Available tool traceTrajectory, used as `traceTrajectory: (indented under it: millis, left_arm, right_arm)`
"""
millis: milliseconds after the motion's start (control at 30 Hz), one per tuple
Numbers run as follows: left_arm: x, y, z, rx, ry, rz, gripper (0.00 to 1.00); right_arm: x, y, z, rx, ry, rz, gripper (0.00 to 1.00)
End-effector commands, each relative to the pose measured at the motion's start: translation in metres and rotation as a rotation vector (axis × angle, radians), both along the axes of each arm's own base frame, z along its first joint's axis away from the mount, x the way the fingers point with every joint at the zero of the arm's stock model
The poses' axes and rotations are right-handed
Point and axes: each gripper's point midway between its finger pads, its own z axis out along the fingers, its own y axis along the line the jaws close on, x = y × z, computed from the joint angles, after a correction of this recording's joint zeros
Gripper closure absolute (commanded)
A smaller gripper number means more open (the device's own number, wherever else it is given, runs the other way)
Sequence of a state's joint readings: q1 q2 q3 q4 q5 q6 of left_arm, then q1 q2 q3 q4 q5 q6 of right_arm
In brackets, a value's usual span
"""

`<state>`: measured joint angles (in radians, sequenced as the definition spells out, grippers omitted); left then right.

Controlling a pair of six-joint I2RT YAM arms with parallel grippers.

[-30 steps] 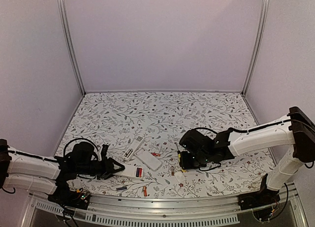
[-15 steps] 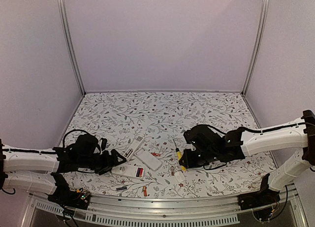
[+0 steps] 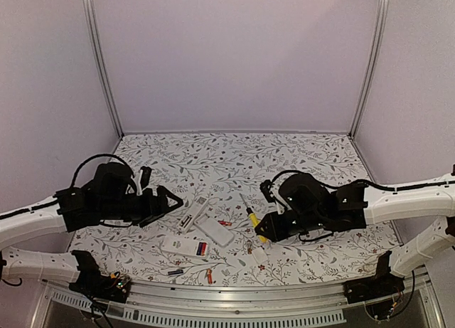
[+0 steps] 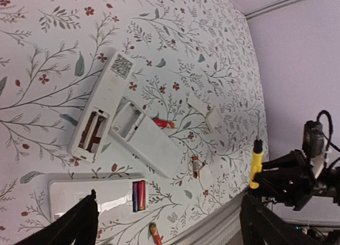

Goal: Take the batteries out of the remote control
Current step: Pick up the screwdriver from the center of the board, then pass from the right arm to the left

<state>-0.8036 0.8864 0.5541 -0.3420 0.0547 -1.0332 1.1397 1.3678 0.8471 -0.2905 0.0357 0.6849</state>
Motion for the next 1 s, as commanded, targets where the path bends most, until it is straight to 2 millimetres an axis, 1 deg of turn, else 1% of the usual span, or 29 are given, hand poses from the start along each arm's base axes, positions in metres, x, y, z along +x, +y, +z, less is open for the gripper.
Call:
traceTrajectory:
  millis: [0,67,133,267,367,467,567,633,667,800,900,967]
  left_arm:
    - [-0.013,-0.050,0.062,-0.175,-0.088,-0.187,0.08]
    - [-0.019,-0.068,0.077,-0.231,-0.098,-0.240,0.08]
    - [-0.024,-0.081,0.085,-0.268,-0.097,-0.278,0.07]
    - [-0.029,-0.099,0.084,-0.315,-0.078,-0.322,0.07]
    - [-0.030,-0.109,0.086,-0.368,-0.078,-0.338,0.08]
    - [-0.029,-0.111,0.086,-0.388,-0.082,-0.337,0.15]
    - [-0.027,-0.110,0.080,-0.383,-0.074,-0.316,0.26]
    - [-0.026,-0.108,0.074,-0.374,-0.060,-0.303,0.35]
    - [-0.026,-0.107,0.070,-0.367,-0.051,-0.294,0.38]
    - [-0.023,-0.104,0.061,-0.355,-0.035,-0.264,0.45]
    - [-0.021,-0.104,0.059,-0.349,-0.031,-0.257,0.47]
    - [-0.020,-0.105,0.060,-0.353,-0.033,-0.257,0.51]
  right_arm:
    - [-0.012,0.020,0.033,0.031,-0.099,0.137,0.93]
    - [-0.017,0.028,0.040,0.035,-0.126,0.178,0.93]
    - [-0.021,0.036,0.048,0.045,-0.147,0.209,0.93]
    - [-0.030,0.053,0.059,0.062,-0.175,0.262,0.93]
    - [-0.034,0.064,0.057,0.054,-0.183,0.291,0.93]
    - [-0.036,0.070,0.054,0.044,-0.186,0.307,0.94]
    - [-0.038,0.074,0.055,0.049,-0.189,0.315,0.94]
    - [-0.039,0.076,0.056,0.055,-0.192,0.320,0.94]
    - [-0.039,0.077,0.057,0.057,-0.193,0.321,0.94]
    - [-0.040,0.079,0.062,0.071,-0.202,0.333,0.94]
    - [-0.042,0.080,0.064,0.074,-0.208,0.339,0.94]
    - [-0.042,0.081,0.064,0.075,-0.210,0.342,0.94]
